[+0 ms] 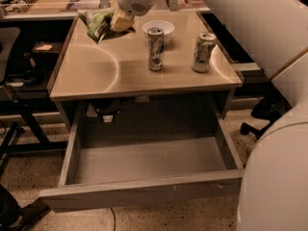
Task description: Place green jalapeno chip bag into top drawer
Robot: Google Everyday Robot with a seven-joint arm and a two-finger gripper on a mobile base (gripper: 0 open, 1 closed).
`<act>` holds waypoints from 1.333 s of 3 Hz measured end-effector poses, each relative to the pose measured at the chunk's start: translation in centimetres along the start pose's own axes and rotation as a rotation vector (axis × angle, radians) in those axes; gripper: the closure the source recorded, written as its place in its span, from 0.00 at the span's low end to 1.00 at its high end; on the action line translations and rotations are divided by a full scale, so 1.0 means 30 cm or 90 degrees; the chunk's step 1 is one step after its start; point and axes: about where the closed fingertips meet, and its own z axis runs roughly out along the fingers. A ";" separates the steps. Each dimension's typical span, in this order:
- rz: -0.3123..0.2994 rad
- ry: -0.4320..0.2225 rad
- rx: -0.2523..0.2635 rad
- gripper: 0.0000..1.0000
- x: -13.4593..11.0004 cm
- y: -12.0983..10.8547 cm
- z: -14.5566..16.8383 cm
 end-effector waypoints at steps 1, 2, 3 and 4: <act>0.023 -0.002 -0.012 1.00 -0.028 0.091 -0.073; 0.059 0.010 -0.044 1.00 -0.043 0.252 -0.131; 0.064 0.021 -0.063 1.00 -0.034 0.318 -0.122; 0.064 0.021 -0.063 1.00 -0.036 0.316 -0.123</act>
Offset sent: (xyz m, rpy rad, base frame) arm -0.1548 -0.0315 -0.0310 -0.0174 0.2149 -0.0958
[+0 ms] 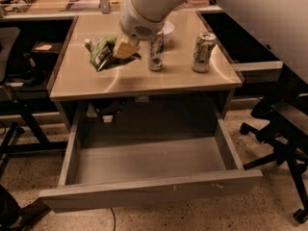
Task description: Place green jalapeno chip bag into top drawer
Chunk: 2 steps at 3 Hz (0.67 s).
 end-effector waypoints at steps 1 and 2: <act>0.023 0.004 -0.012 1.00 0.009 0.076 -0.016; 0.102 0.010 -0.036 1.00 0.030 0.252 -0.040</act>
Offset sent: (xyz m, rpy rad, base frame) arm -0.1393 -0.0351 -0.0801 0.0376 0.3072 -0.2381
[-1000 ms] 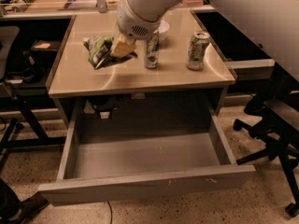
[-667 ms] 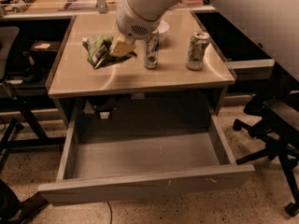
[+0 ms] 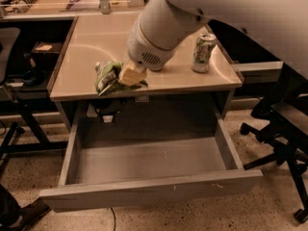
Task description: Place green jalapeno chip bag into top drawer
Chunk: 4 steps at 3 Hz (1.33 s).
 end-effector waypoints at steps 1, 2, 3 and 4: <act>0.086 0.023 -0.047 1.00 0.125 0.164 0.053; 0.157 0.062 -0.085 1.00 0.306 0.261 0.125; 0.205 0.091 -0.104 1.00 0.429 0.312 0.180; 0.205 0.092 -0.105 1.00 0.431 0.315 0.182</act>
Offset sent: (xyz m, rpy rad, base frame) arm -0.0686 -0.0956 -0.1630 -0.0616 0.3793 -0.2602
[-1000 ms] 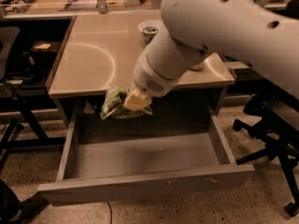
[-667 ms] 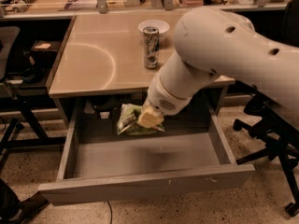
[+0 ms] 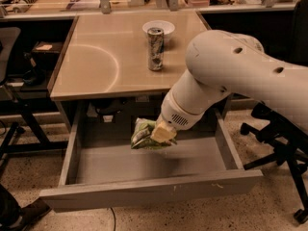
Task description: Place green jalapeno chip bag into top drawer
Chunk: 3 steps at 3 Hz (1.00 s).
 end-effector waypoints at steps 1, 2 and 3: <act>0.010 0.001 -0.012 1.00 0.017 0.013 0.075; 0.043 -0.014 -0.011 1.00 0.054 -0.020 0.178; 0.066 -0.029 -0.006 1.00 0.069 -0.073 0.250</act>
Offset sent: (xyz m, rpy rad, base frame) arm 0.0299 0.0063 -0.0967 0.0867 0.0372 -0.1209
